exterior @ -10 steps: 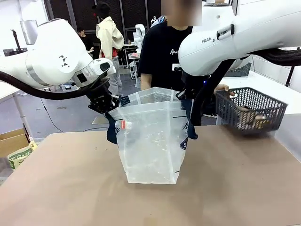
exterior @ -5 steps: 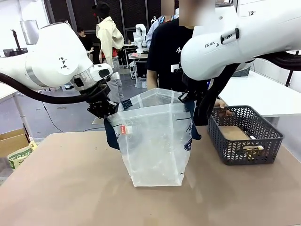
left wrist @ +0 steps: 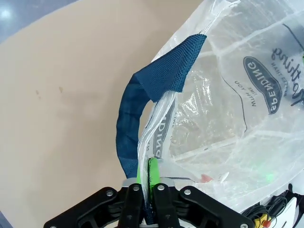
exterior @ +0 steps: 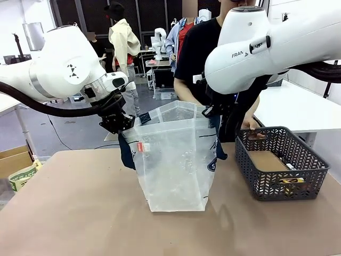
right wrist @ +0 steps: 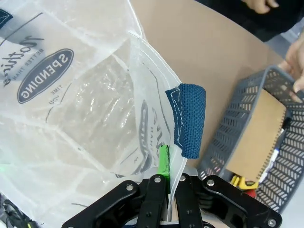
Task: Transfer purchased items from the store into the shopping bag.
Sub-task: Move the Reusable shopping bag to the right side of the table.
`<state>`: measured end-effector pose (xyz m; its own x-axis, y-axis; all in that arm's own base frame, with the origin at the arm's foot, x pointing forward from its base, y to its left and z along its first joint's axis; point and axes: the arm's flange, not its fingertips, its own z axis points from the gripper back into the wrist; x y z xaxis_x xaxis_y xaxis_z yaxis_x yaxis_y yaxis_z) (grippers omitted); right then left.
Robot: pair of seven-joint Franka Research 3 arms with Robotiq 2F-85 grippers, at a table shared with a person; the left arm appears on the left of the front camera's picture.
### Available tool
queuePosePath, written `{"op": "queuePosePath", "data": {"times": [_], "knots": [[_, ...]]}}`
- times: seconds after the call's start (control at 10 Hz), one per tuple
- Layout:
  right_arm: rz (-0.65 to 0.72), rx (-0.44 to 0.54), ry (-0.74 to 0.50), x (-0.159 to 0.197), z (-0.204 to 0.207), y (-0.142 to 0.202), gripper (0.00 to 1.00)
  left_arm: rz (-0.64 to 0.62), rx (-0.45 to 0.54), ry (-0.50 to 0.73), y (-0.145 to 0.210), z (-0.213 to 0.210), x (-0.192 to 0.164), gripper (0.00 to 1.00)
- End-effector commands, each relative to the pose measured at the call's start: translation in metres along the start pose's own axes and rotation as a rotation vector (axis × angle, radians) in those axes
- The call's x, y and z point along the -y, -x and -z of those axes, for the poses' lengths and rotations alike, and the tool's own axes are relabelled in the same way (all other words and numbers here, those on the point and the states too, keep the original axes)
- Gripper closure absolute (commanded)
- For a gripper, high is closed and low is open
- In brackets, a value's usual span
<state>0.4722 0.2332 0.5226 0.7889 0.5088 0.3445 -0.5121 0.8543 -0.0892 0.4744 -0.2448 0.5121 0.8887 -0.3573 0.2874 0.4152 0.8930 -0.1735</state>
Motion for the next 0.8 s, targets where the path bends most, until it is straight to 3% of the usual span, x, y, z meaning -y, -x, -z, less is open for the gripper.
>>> {"op": "queuePosePath", "data": {"times": [0.0,0.7], "knots": [[0.014,-0.01,0.0,0.0006,-0.0014,0.0001,1.0,-0.017,0.012,-0.004,0.0006,-0.0009,-0.0026,1.0],[0.014,-0.01,0.0,0.0006,-0.0014,0.0001,1.0,-0.017,0.012,-0.004,0.0006,-0.0009,-0.0026,1.0]]}}
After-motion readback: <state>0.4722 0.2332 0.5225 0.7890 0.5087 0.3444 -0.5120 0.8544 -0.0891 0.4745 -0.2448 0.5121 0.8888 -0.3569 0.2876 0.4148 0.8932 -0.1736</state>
